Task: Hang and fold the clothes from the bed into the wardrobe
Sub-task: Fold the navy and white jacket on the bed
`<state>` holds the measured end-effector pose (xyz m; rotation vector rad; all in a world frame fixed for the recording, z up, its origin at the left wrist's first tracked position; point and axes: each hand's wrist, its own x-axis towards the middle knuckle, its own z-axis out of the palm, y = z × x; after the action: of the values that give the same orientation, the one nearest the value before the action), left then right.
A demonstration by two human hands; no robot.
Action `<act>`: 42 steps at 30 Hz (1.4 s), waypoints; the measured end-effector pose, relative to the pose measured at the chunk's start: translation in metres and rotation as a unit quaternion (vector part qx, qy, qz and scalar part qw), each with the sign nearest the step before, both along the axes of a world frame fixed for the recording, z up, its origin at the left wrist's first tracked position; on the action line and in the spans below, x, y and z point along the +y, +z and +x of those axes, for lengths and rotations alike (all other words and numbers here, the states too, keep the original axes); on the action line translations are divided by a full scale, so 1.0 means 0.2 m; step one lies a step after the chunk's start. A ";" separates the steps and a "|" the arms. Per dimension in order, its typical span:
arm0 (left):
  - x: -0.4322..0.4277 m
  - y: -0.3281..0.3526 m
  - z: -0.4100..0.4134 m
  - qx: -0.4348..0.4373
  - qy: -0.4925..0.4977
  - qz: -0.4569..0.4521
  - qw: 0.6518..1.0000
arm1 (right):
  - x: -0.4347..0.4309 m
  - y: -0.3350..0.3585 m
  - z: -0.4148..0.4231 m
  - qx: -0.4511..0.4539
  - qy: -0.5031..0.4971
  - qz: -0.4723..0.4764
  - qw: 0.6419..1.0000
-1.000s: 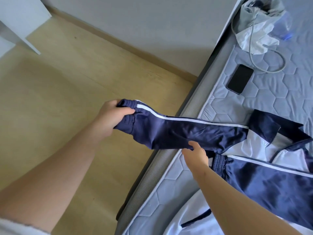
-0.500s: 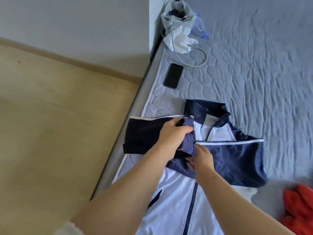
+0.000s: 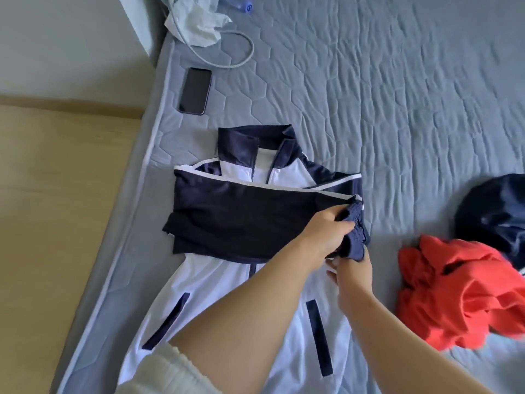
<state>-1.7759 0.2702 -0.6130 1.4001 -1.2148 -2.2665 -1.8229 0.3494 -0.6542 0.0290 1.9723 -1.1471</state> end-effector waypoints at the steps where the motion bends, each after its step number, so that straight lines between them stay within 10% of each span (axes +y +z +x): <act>1: 0.01 -0.02 -0.03 -0.012 -0.001 -0.007 1.000 | 0.02 -0.01 -0.03 0.004 -0.003 -0.022 1.000; 13: 0.07 -0.26 0.09 -0.173 0.123 -0.006 0.977 | 0.03 -0.16 -0.24 -0.084 0.018 0.068 0.994; 19: 0.18 -0.49 0.44 -0.388 -0.030 -0.139 0.911 | 0.19 -0.27 -0.15 0.100 0.123 0.185 0.970; 28: 0.79 -0.59 0.98 -0.332 -0.425 -0.300 0.787 | 0.76 -0.37 0.36 0.116 0.605 0.170 0.769; 35: 1.03 -0.64 1.32 -0.361 -0.584 -0.454 0.568 | 1.06 -0.49 0.54 0.203 0.748 0.184 0.605; 42: 1.06 -0.68 1.36 -0.352 -0.511 -0.540 0.568 | 1.13 -0.53 0.58 0.280 0.759 0.225 0.543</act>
<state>-1.5036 0.4816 -0.7486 1.0033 -3.4237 -0.3740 -1.7075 0.5758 -0.7603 -1.6168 1.6955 0.6267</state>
